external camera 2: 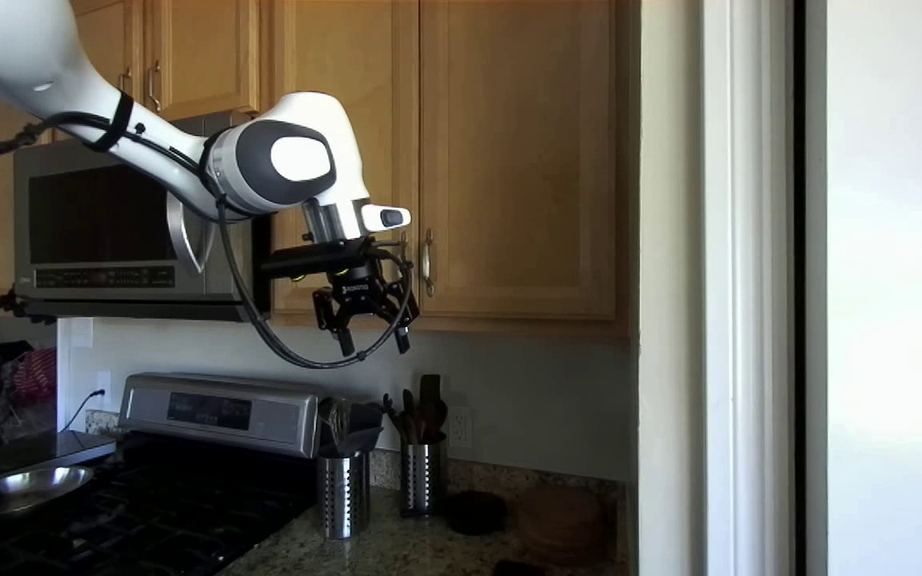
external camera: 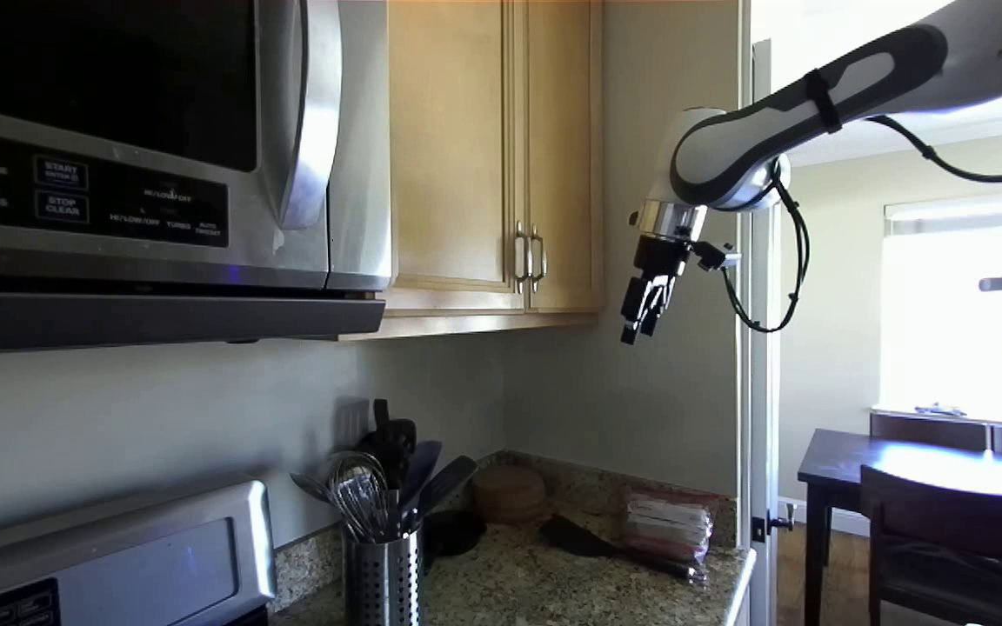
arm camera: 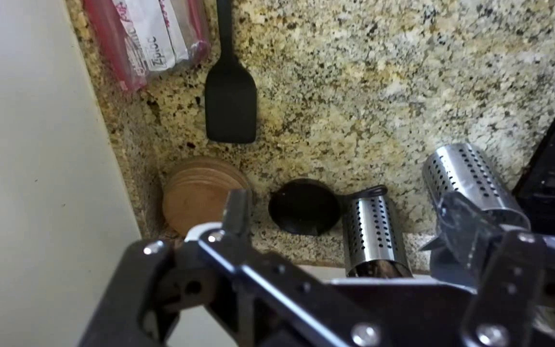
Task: Open the top right cupboard door
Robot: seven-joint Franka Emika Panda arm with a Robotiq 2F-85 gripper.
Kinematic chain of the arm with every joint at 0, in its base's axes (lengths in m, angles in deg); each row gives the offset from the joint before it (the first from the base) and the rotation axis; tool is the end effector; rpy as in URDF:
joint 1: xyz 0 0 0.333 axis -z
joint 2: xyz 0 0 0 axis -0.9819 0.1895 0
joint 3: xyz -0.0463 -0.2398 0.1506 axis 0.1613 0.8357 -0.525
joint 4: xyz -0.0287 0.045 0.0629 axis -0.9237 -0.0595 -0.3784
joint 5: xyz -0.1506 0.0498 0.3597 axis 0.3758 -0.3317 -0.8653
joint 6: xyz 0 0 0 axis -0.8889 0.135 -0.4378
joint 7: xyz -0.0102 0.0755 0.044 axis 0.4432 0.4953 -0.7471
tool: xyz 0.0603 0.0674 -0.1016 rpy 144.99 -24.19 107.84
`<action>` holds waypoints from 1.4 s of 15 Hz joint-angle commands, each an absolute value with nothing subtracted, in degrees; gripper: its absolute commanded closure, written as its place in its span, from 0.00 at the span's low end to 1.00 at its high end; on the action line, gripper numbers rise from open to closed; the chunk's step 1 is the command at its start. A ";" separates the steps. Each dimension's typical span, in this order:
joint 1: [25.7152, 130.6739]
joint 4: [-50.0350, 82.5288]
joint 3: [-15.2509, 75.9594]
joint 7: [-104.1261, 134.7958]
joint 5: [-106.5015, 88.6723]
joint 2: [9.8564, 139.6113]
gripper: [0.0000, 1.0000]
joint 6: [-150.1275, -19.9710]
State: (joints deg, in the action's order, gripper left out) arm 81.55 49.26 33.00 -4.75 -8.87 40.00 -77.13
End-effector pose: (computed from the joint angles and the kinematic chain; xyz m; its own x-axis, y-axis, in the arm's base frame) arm 0.5011 -0.0859 0.4967 0.9376 0.1444 0.3164 0.1178 -0.9878 0.1016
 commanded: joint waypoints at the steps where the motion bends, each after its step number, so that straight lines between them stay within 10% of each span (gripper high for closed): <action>1: 81.65 47.66 32.89 -3.61 -9.49 41.01 0.00 -77.04; 21: 81.84 32.19 32.94 -0.39 -13.66 52.06 0.00 -91.98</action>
